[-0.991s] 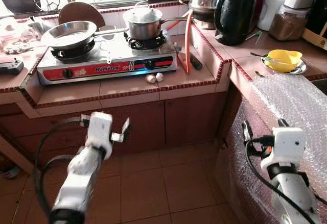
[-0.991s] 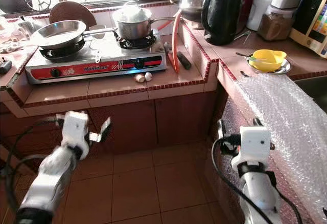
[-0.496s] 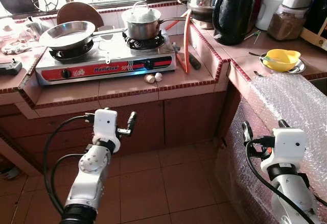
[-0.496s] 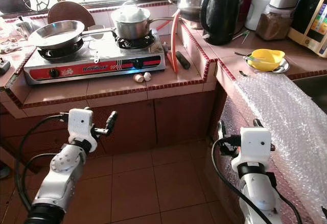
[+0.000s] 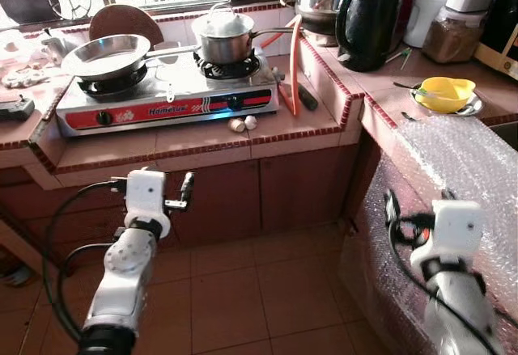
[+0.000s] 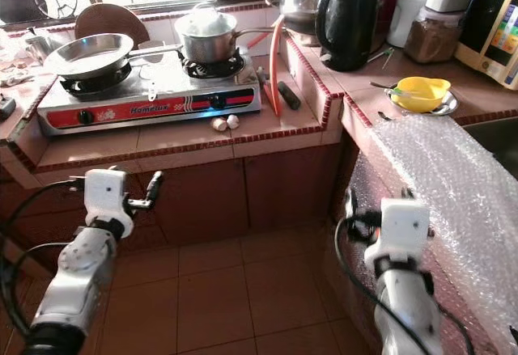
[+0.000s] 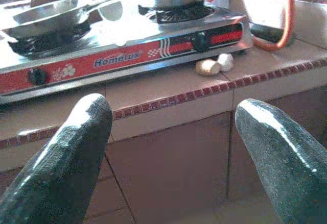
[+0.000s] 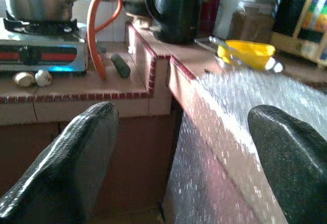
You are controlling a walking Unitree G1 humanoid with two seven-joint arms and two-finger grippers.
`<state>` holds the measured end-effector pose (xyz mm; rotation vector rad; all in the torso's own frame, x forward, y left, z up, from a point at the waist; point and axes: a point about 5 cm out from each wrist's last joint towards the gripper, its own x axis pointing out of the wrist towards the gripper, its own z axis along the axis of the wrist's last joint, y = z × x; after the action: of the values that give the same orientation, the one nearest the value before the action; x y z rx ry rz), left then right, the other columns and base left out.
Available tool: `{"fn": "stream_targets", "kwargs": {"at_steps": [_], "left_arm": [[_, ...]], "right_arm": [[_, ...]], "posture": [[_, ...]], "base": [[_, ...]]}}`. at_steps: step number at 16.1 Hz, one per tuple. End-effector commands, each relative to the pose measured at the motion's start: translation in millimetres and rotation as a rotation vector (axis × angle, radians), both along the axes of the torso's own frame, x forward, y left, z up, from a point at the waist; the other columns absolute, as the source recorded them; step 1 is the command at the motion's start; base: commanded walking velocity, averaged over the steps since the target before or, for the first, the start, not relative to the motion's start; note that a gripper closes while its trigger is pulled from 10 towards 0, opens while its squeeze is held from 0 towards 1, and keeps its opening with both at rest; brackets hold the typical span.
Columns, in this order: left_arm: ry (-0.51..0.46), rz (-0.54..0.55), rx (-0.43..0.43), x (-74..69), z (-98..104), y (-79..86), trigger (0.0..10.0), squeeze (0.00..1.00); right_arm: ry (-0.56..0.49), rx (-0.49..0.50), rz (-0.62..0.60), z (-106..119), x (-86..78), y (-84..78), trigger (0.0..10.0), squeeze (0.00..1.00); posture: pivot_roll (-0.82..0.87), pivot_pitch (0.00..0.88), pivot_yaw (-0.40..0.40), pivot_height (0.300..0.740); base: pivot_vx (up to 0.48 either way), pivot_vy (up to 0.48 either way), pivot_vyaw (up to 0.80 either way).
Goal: Kitchen organization
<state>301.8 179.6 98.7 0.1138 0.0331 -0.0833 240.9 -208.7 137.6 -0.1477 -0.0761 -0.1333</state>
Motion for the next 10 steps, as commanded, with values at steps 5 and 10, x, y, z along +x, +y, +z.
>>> {"fn": "stream_targets", "kwargs": {"at_steps": [5, 10], "left_arm": [[0.001, -0.059, -0.008, -4.6, -2.6, -4.8, 10.0, 0.0], [0.044, 0.023, -0.055, -7.7, -11.1, -10.2, 10.0, 0.0]], "right_arm": [[-0.042, 0.012, 0.02, 7.2, 15.9, 5.0, 10.0, 0.0], [-0.038, 0.007, 0.051, 9.5, 15.8, 7.4, 10.0, 0.0]], "posture": [[0.02, 0.0, 0.065, 0.74], [0.0, 0.0, 0.029, 0.74]], "base": [[0.0, 0.0, 0.0], [0.0, 0.0, 0.0]]}}
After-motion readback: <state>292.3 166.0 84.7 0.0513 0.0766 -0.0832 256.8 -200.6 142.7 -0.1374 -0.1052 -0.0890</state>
